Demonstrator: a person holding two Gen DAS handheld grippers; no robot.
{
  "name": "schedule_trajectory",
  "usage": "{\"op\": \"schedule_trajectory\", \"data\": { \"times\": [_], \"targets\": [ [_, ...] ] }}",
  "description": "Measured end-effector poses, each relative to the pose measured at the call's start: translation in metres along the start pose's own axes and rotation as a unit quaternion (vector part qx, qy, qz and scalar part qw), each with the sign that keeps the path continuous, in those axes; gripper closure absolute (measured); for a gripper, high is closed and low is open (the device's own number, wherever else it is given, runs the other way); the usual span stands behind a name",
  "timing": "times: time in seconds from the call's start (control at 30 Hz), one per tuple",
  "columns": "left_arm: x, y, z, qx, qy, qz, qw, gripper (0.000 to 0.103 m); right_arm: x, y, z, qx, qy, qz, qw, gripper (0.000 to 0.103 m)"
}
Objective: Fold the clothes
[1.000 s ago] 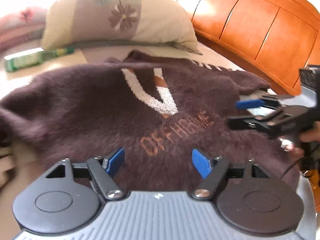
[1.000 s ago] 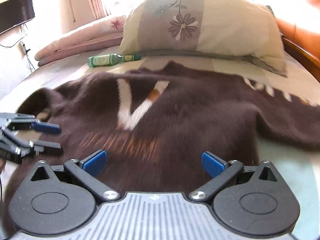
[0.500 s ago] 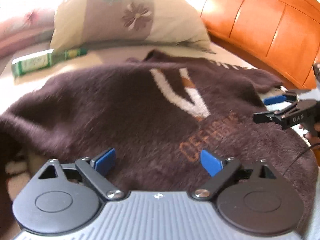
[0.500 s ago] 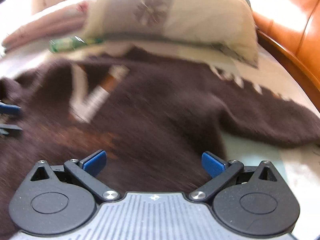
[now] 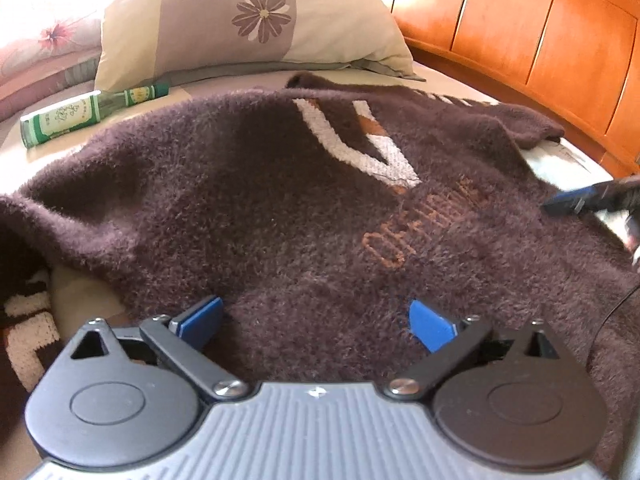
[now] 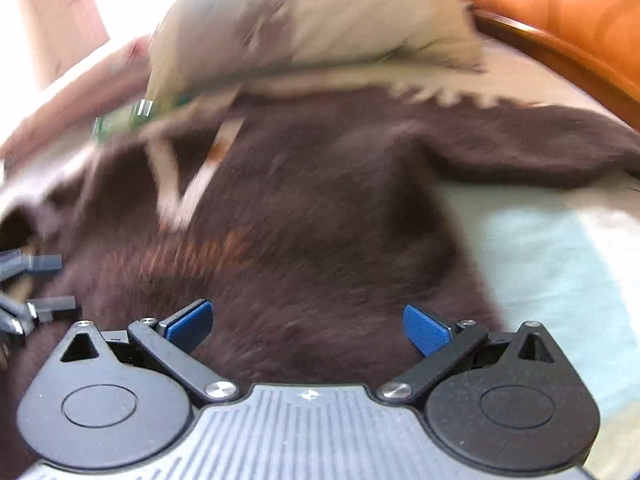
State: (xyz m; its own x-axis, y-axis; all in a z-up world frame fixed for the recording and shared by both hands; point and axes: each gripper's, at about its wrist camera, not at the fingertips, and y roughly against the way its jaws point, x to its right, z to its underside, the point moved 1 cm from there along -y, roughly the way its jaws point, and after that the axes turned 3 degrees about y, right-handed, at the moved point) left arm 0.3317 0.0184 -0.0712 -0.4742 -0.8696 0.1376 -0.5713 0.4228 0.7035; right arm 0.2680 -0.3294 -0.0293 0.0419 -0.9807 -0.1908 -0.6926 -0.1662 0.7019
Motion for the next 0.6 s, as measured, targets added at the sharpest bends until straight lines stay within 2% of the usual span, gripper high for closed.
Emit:
{"op": "schedule_trajectory", "data": {
  "times": [0.07, 0.17, 0.23, 0.37, 0.43, 0.5, 0.6],
  "targets": [
    [0.004, 0.004, -0.002, 0.002, 0.002, 0.012, 0.9999, 0.004, 0.026, 0.009, -0.005, 0.022, -0.030, 0.019, 0.999, 0.000],
    [0.011, 0.010, -0.002, 0.019, 0.003, 0.064, 0.9978, 0.003, 0.077, 0.010, -0.014, 0.036, -0.105, 0.028, 0.993, 0.000],
    [0.014, 0.007, -0.001, 0.021, 0.002, 0.085, 0.9961, 0.003, 0.116, 0.005, -0.021, 0.058, -0.170, 0.021, 0.983, 0.000],
    [0.017, -0.006, 0.004, 0.012, -0.012, 0.078, 0.9968, 0.003, 0.192, -0.014, -0.027, 0.093, -0.286, 0.014, 0.954, 0.000],
    [0.015, -0.007, 0.005, 0.015, -0.014, 0.084, 0.9963, 0.002, 0.215, -0.023, -0.031, 0.108, -0.303, 0.001, 0.947, 0.000],
    [0.013, -0.008, 0.006, 0.019, -0.012, 0.089, 0.9957, 0.001, 0.232, -0.030, -0.044, 0.122, -0.297, -0.001, 0.947, 0.000],
    [0.012, -0.010, 0.007, 0.024, -0.019, 0.091, 0.9954, 0.001, 0.254, -0.043, -0.066, 0.116, -0.286, 0.023, 0.951, 0.000]
  ]
}}
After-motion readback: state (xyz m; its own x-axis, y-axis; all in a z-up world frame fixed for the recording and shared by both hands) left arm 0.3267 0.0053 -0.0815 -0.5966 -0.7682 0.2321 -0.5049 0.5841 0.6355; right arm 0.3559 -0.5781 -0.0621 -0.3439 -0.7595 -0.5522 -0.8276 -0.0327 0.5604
